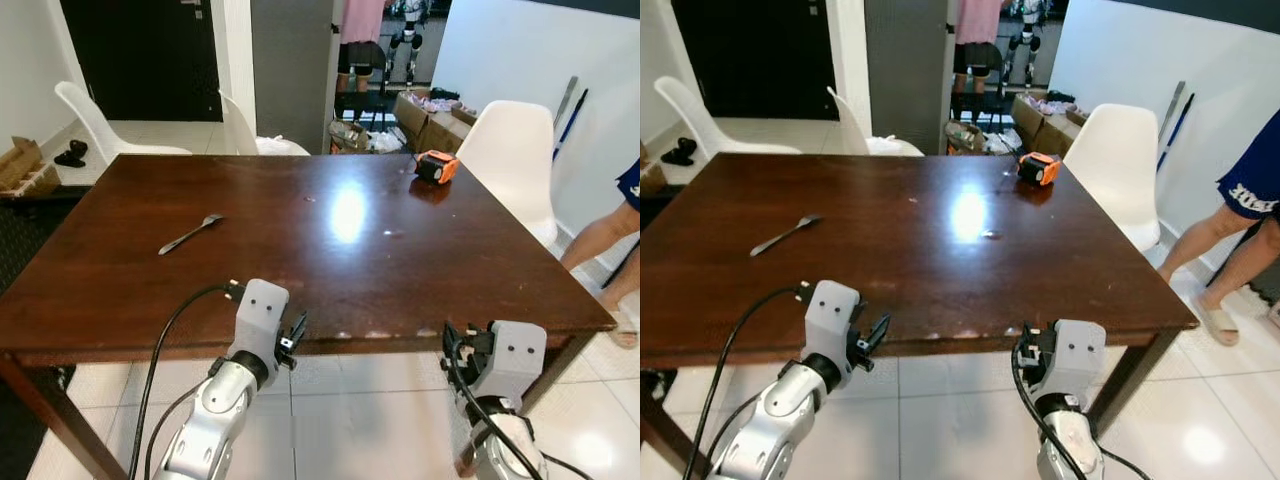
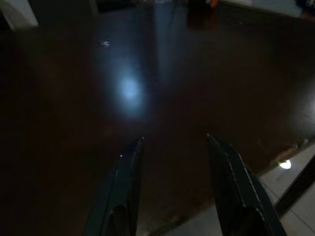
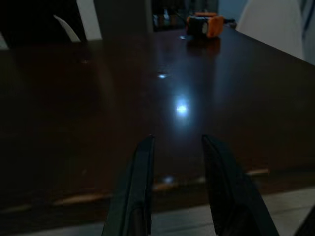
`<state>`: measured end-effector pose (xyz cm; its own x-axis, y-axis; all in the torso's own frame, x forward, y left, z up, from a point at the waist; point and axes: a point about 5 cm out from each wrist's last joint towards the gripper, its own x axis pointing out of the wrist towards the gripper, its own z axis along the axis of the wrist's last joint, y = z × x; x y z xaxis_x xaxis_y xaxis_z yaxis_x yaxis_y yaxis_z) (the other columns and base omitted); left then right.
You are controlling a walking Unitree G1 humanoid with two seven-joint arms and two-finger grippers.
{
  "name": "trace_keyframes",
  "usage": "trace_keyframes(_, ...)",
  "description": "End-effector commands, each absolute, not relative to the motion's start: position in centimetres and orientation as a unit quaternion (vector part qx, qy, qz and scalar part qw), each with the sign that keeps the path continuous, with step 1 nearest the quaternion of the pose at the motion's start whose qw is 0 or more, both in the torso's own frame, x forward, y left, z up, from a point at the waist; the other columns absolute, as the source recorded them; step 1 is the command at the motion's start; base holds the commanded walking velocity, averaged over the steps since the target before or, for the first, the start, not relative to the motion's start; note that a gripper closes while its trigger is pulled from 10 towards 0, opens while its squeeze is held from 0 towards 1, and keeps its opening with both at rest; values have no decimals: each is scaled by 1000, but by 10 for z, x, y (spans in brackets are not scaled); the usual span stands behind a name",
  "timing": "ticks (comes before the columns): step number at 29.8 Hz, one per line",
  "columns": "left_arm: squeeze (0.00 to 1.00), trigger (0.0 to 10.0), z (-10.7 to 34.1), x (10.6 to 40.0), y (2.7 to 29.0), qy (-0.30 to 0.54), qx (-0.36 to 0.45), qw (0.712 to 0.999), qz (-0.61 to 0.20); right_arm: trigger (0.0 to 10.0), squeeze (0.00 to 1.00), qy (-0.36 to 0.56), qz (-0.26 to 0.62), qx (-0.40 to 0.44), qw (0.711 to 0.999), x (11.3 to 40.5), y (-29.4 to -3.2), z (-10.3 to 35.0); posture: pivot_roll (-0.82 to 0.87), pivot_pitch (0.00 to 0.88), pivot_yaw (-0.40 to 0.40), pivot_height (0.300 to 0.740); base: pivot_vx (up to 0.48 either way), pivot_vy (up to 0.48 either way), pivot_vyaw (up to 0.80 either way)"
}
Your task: Setting the table
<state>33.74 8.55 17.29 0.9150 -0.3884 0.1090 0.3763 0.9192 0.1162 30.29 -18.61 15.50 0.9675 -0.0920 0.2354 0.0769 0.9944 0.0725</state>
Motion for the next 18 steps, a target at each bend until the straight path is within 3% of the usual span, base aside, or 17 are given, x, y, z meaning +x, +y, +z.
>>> trace_keyframes(1,0,10000,168,337,87,-55,53,979,-188,10000,0,-122,-33,19,992,302,-184,156,-5,129,66,740,416,0,0)
trace_keyframes(10,0,10000,169,343,104,-53,54,988,-131,10000,0,-152,43,4,987,306,-156,175,-3,133,70,740,410,0,0)
trace_keyframes(18,0,10000,162,343,164,-25,76,997,-12,10000,0,-150,141,26,978,310,-110,178,31,138,67,740,408,0,0)
